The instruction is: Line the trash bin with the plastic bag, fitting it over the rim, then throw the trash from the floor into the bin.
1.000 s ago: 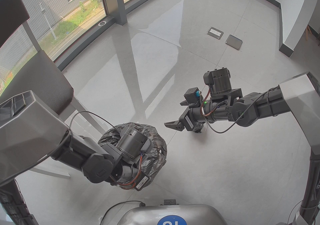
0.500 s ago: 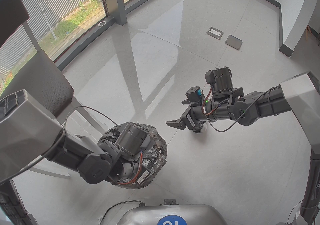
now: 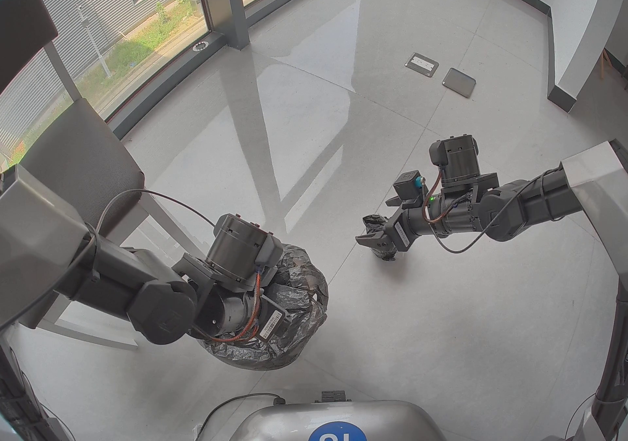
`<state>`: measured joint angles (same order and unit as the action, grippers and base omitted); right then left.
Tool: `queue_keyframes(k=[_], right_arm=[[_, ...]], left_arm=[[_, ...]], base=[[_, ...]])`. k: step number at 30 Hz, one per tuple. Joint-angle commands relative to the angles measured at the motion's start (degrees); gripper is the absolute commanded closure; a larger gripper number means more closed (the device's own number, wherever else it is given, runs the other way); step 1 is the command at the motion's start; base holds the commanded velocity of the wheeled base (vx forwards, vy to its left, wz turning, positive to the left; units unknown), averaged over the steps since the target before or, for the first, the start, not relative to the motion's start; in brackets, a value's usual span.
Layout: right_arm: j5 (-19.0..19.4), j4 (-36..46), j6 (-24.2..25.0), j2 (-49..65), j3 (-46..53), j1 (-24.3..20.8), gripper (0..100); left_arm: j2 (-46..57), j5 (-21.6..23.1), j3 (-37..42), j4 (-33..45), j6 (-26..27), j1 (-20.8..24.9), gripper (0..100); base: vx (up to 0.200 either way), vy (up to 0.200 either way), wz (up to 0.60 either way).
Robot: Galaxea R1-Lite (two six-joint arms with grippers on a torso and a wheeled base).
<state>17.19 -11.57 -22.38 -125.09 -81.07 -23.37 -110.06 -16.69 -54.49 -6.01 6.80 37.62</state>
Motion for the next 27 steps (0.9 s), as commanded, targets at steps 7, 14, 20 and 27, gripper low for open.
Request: queue_keyframes(k=[7, 14, 20, 27], right_arm=[[0.04, 0.23, -3.9, -5.87, -2.69, 8.78, 0], [0.13, 0.67, -3.99, -12.55, -10.34, 9.57, 0], [0.13, 2.52, -4.69, -16.59, -15.79, 9.48, 0], [0.21, 3.31, -4.78, -21.87, -22.47, 9.83, 0]], left_arm=[[2.57, -0.01, -0.88, -0.14, 0.05, -0.27, 0], [4.15, -0.01, -1.67, -0.14, 0.05, -0.18, 0], [5.03, -0.1, -1.41, -0.58, 0.05, -0.27, 0], [5.2, -0.19, -1.41, -0.93, 0.05, -0.18, 0]], base=[[0.0, 0.0, 0.0], [0.0, 0.0, 0.0], [0.0, 0.0, 0.0], [0.0, 0.0, 0.0]])
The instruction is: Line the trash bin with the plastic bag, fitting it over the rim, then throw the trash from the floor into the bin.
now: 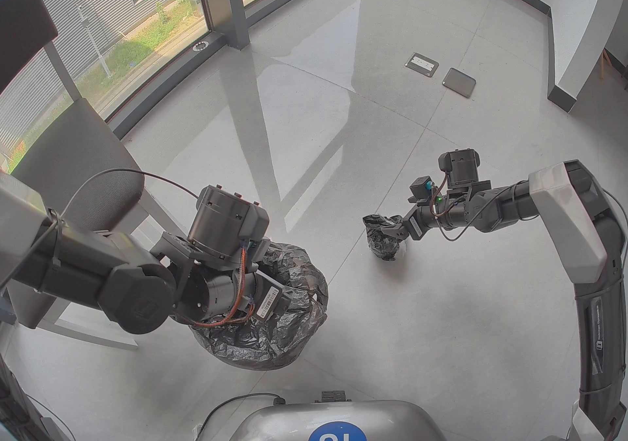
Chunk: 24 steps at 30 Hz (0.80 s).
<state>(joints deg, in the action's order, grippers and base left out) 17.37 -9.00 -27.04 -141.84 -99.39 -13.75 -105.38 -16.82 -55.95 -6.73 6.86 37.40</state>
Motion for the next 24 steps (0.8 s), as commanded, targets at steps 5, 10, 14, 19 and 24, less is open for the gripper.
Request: queue_keyframes(k=[5, 10, 14, 19, 24], right_arm=[[0.29, 1.35, -0.3, -8.63, -8.63, 0.04, 0], [0.91, 1.44, -0.12, -11.44, -12.49, -0.58, 0], [1.09, 2.23, -0.12, -13.47, -14.6, -0.75, 0], [1.17, 3.64, -0.12, -16.01, -15.2, -0.75, 0], [1.17, 3.81, 0.06, -17.95, -15.2, -0.75, 100]], left_arm=[[0.61, -0.14, 0.41, -0.21, -0.45, 0.04, 0], [0.52, -0.58, 0.41, -0.21, -0.62, 0.04, 0], [0.61, -0.67, 0.41, -0.21, -0.71, 0.04, 0], [0.7, -1.46, 0.06, -0.3, -2.12, 0.04, 0], [1.23, -1.81, 0.06, -0.21, -2.73, 0.04, 0]], base=[[0.0, 0.0, 0.0], [0.0, 0.0, 0.0], [0.0, 0.0, 0.0], [0.0, 0.0, 0.0], [0.0, 0.0, 0.0]])
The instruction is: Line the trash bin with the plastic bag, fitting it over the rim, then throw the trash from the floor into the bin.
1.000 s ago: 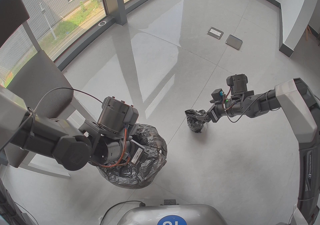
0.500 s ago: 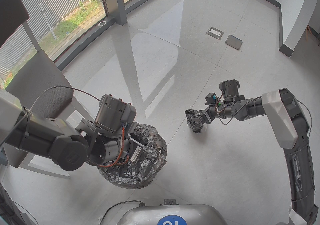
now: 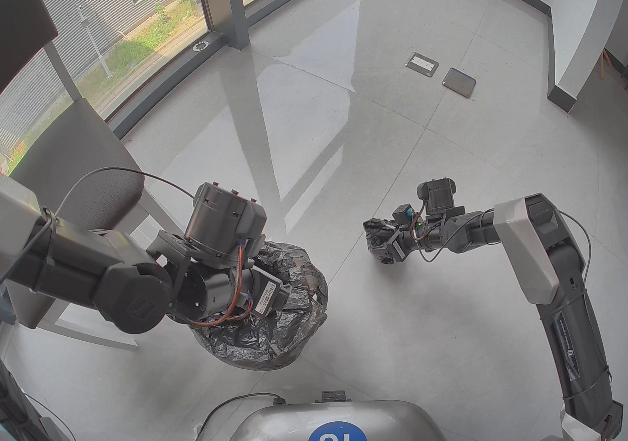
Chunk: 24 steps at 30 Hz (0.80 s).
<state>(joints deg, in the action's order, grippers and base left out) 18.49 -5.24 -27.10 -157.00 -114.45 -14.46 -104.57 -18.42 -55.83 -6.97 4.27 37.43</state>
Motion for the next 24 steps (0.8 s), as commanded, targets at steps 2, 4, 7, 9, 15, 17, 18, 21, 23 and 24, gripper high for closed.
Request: queue_keyframes(k=[2, 4, 7, 9, 15, 17, 18, 21, 23, 24], right_arm=[[0.05, -0.03, 0.21, -2.87, -0.15, -0.04, 100], [0.05, -0.12, 0.21, -2.78, -0.15, 0.13, 100], [0.05, -0.03, 0.21, -2.08, -0.15, 0.4, 100], [0.05, -0.03, 0.21, -0.94, -0.15, 0.66, 100], [0.05, -0.38, -0.06, 7.5, 0.98, 0.66, 100], [0.05, -0.47, -0.06, 11.81, 3.0, 0.57, 100], [0.05, -0.47, -0.06, 12.77, 3.44, 0.48, 100], [0.05, -0.47, -0.06, 20.6, 7.83, -0.22, 100], [0.05, -0.47, -0.06, 24.99, 10.91, -0.92, 100], [0.05, -0.47, -0.06, 26.92, 12.49, -1.36, 100]], left_arm=[[0.42, -0.21, 0.02, 0.03, 0.13, -0.07, 0], [0.42, -0.21, 0.11, 0.03, 0.39, 0.02, 0], [0.33, -0.21, 0.2, 0.03, 0.48, -0.07, 0], [0.24, -0.21, 0.37, 0.03, 0.74, -0.07, 0], [0.24, -1.27, 0.55, 0.12, 1.89, -0.86, 0], [0.24, -1.53, 0.9, 0.12, 2.33, -1.39, 0], [0.24, -1.62, 0.99, 0.12, 2.59, -1.65, 0], [0.24, -2.67, 2.92, 0.03, 5.58, -3.32, 0], [0.33, -3.64, 3.36, -0.06, 7.16, -3.94, 0], [0.33, -3.73, 3.36, -0.06, 7.42, -4.29, 0]], base=[[0.0, 0.0, 0.0], [0.0, 0.0, 0.0], [0.0, 0.0, 0.0], [0.0, 0.0, 0.0], [0.0, 0.0, 0.0], [0.0, 0.0, 0.0], [0.0, 0.0, 0.0], [0.0, 0.0, 0.0], [0.0, 0.0, 0.0], [0.0, 0.0, 0.0]])
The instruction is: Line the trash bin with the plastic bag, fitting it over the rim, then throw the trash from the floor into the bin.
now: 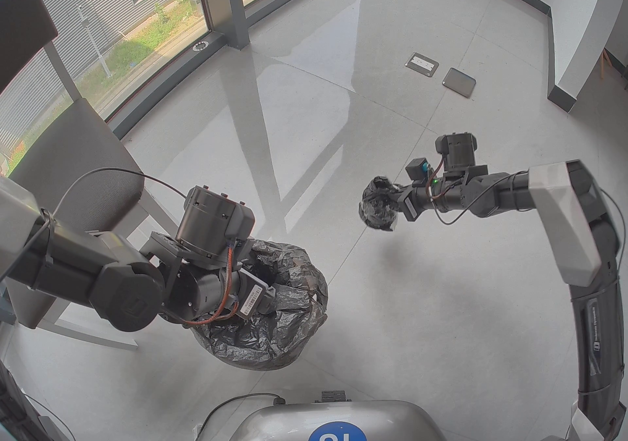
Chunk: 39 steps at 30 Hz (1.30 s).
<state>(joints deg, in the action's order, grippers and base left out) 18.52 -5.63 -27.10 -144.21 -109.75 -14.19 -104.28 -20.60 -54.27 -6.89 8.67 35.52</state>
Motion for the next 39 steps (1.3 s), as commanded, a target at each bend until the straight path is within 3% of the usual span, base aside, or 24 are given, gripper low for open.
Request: queue_keyframes(k=[1, 5, 10, 17, 19, 20, 25, 32, 39], right_arm=[[0.03, -0.08, -0.15, 16.25, 9.47, -2.51, 100], [-0.06, -0.08, -0.15, 21.43, 13.42, -5.76, 100], [0.03, -0.43, -0.06, 26.0, 19.75, -12.7, 100], [0.03, -4.83, 0.29, 25.3, 23.18, -20.26, 100], [0.03, -4.83, 0.29, 25.3, 23.18, -20.44, 100], [0.03, -4.65, 0.73, 24.95, 22.92, -23.25, 100], [0.03, -4.56, 0.82, 24.07, 23.36, -25.45, 100], [0.03, -4.74, 1.88, 21.7, 23.44, -29.76, 100], [0.03, -4.91, 2.31, 19.15, 24.06, -32.3, 100]], left_arm=[[0.13, -1.63, 1.8, -0.32, 3.29, -2.74, 0], [0.3, -1.81, 1.71, -1.11, 3.99, -3.71, 0], [1.71, -6.03, 1.45, -1.29, 9.61, -5.29, 0], [4.26, -8.05, 1.19, -1.29, 10.4, -6.34, 0], [4.35, -8.05, 1.19, -1.29, 10.4, -6.43, 0], [5.67, -8.05, 1.19, -1.29, 10.49, -8.28, 0], [9.8, -8.05, 0.92, -1.29, 11.46, -9.42, 0], [11.55, -7.87, -1.71, -1.46, 11.72, -14.78, 0], [11.47, -7.61, -2.15, -1.37, 11.81, -14.87, 0]], base=[[0.0, 0.0, 0.0], [0.0, 0.0, 0.0], [0.0, 0.0, 0.0], [0.0, 0.0, 0.0], [0.0, 0.0, 0.0], [0.0, 0.0, 0.0], [0.0, 0.0, 0.0], [0.0, 0.0, 0.0], [0.0, 0.0, 0.0]])
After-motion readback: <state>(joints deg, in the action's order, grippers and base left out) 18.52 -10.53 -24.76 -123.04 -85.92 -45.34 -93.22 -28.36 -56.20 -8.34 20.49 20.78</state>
